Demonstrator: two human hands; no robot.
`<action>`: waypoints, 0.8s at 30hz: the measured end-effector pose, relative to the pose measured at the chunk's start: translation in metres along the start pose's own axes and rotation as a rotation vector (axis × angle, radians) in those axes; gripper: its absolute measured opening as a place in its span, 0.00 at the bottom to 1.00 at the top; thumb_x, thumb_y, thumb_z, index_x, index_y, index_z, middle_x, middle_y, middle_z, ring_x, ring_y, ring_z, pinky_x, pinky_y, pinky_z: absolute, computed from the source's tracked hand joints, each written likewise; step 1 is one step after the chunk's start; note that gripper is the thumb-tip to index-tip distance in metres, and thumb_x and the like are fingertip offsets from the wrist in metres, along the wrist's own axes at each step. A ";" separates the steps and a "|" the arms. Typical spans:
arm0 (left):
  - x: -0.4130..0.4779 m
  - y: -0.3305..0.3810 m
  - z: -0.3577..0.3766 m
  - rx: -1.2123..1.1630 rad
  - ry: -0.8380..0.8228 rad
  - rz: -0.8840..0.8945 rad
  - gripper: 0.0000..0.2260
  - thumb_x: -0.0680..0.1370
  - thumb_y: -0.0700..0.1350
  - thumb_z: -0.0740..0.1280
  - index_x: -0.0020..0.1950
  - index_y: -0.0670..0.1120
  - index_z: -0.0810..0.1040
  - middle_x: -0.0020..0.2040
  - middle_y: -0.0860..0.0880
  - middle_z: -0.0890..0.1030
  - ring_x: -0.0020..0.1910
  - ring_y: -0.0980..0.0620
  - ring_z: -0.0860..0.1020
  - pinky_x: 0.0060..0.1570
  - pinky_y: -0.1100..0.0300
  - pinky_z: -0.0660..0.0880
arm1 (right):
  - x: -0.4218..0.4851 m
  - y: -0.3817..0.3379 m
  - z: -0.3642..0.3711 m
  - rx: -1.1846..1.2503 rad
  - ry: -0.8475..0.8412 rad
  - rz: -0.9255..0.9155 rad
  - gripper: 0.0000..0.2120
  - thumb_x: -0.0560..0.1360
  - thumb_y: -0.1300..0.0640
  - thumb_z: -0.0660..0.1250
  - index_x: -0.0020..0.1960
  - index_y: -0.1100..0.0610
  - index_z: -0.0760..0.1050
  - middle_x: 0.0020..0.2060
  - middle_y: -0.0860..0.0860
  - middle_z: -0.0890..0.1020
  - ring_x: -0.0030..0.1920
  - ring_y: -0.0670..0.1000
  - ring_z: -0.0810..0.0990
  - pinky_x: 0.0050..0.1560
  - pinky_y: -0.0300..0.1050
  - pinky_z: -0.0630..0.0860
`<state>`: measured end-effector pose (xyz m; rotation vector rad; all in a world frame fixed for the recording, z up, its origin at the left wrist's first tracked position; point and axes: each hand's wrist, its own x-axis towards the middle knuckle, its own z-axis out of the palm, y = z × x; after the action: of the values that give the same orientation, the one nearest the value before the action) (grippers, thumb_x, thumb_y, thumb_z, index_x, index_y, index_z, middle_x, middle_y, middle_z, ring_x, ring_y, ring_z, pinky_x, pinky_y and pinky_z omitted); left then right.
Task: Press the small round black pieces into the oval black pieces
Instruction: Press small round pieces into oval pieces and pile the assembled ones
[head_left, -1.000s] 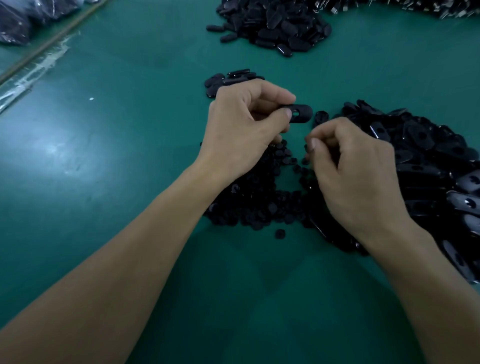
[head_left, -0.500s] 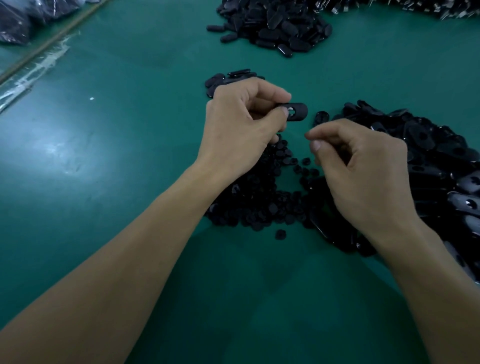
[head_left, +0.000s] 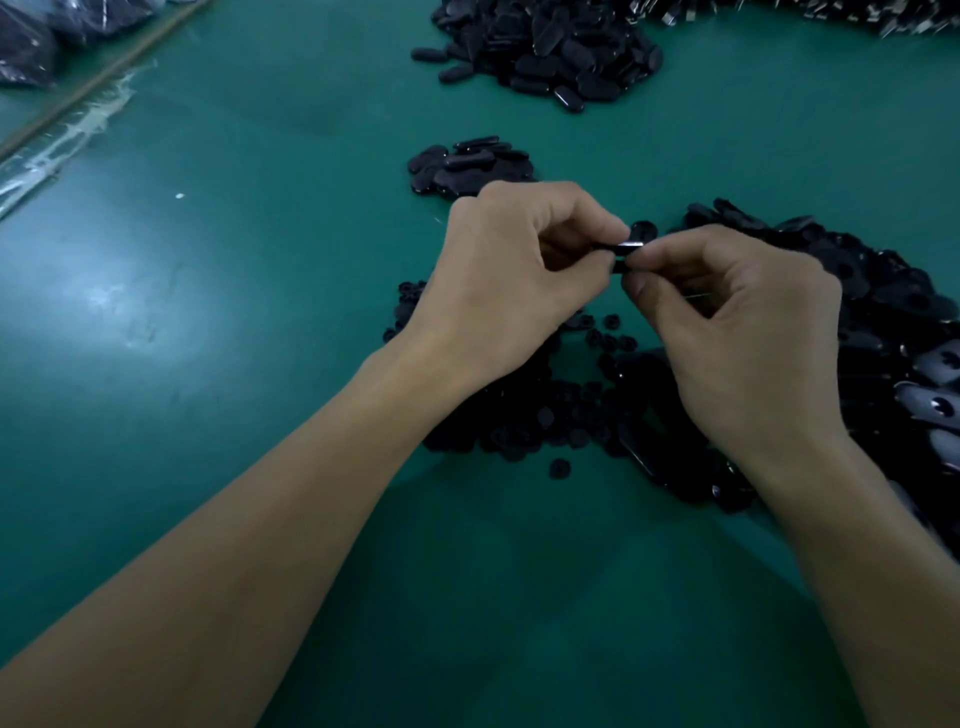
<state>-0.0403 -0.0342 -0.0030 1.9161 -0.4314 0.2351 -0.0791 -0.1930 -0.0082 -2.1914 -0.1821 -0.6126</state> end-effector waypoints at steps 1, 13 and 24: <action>0.000 0.000 0.000 0.003 -0.001 0.006 0.07 0.75 0.35 0.73 0.47 0.46 0.86 0.39 0.54 0.86 0.37 0.60 0.84 0.41 0.66 0.79 | 0.000 -0.001 0.000 -0.010 0.008 -0.008 0.08 0.77 0.59 0.72 0.50 0.45 0.80 0.42 0.39 0.82 0.43 0.39 0.82 0.46 0.31 0.77; -0.001 -0.001 0.004 0.026 -0.015 0.020 0.08 0.74 0.34 0.74 0.47 0.46 0.86 0.39 0.56 0.85 0.36 0.64 0.83 0.41 0.69 0.77 | 0.000 -0.005 0.000 0.030 0.008 0.049 0.15 0.76 0.58 0.72 0.47 0.40 0.71 0.38 0.39 0.80 0.42 0.40 0.82 0.43 0.34 0.78; -0.002 -0.005 0.005 0.044 -0.031 0.081 0.08 0.74 0.34 0.74 0.49 0.44 0.87 0.39 0.60 0.83 0.36 0.66 0.81 0.40 0.73 0.75 | 0.001 -0.005 -0.003 0.081 -0.001 0.103 0.19 0.74 0.59 0.73 0.43 0.42 0.65 0.37 0.44 0.81 0.39 0.44 0.82 0.38 0.35 0.77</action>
<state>-0.0400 -0.0366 -0.0094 1.9493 -0.5299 0.2700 -0.0813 -0.1925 -0.0026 -2.1090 -0.0921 -0.5382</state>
